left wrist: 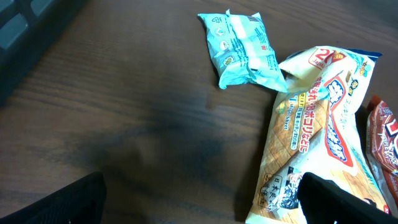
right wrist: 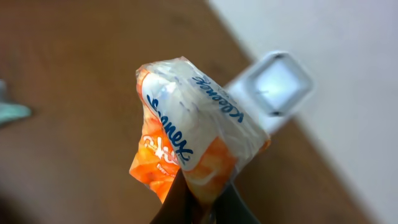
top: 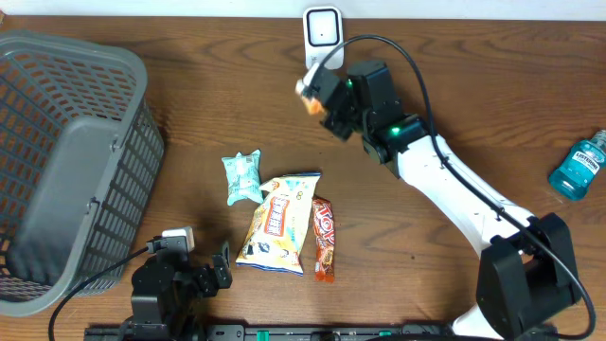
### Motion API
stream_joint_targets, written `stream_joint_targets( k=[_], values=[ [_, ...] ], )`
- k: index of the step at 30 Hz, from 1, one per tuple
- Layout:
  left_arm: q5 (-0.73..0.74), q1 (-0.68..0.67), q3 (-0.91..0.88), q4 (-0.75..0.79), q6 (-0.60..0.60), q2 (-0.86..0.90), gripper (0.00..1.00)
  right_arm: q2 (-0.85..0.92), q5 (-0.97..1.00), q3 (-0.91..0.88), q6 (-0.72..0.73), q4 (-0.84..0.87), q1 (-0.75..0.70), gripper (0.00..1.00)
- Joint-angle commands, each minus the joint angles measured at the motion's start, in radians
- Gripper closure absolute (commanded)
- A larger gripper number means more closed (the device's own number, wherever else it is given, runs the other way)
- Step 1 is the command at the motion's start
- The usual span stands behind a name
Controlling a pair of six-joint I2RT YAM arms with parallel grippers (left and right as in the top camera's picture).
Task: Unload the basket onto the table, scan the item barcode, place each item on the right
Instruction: 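Hold the tissue pack against the white scanner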
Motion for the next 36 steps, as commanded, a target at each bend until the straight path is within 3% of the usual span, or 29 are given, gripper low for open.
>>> stream_joint_targets(
  k=[1, 13, 16, 20, 30, 36],
  values=[
    [0.006, -0.004, -0.018, -0.045, -0.009, 0.000, 0.02, 0.087, 0.330, 0.093, -0.269, 0.080, -0.005, 0.99],
    [0.006, -0.004, -0.018, -0.045, -0.009, 0.000, 0.02, 0.551, 0.547, 0.649, -0.610, 0.069, -0.022, 0.99],
    [0.006, -0.004, -0.018, -0.045, -0.009, 0.000, 0.02, 0.639, 0.516, 0.745, -0.602, 0.113, -0.035, 0.99],
    [0.006, -0.004, -0.018, -0.046, -0.009, 0.000, 0.02, 0.693, 0.499, 0.762, -0.605, 0.198, -0.053, 0.99],
    [0.006, -0.004, -0.018, -0.045, -0.009, 0.000, 0.02, 0.722, 0.457, 0.762, -0.580, 0.160, -0.062, 0.99],
    [0.006, -0.004, -0.018, -0.045, -0.009, 0.000, 0.02, 0.693, 0.453, 0.762, -0.480, 0.131, -0.056, 0.99]
  ],
)
